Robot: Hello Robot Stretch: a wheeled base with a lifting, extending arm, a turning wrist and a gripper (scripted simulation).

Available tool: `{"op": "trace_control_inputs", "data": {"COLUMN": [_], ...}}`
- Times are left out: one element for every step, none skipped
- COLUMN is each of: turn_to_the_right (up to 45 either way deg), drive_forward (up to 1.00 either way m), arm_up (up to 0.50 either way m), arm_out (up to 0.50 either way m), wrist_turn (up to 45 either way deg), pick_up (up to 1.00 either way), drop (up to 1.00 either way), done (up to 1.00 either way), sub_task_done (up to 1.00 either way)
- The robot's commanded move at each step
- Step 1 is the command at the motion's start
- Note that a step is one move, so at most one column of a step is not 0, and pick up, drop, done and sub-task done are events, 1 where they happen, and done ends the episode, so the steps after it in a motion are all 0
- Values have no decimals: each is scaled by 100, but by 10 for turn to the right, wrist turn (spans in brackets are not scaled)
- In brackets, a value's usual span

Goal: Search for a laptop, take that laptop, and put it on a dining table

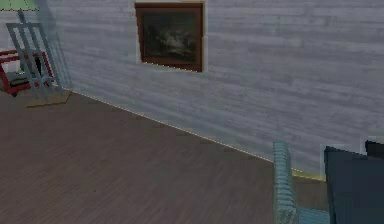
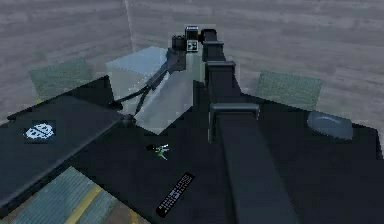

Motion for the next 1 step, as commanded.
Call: {"op": "trace_control_inputs", "data": {"turn_to_the_right": [0], "drive_forward": [0], "arm_up": [0], "arm_out": [0], "wrist_turn": [450], "pick_up": [0], "drop": [0], "done": [0], "sub_task_done": [0]}}
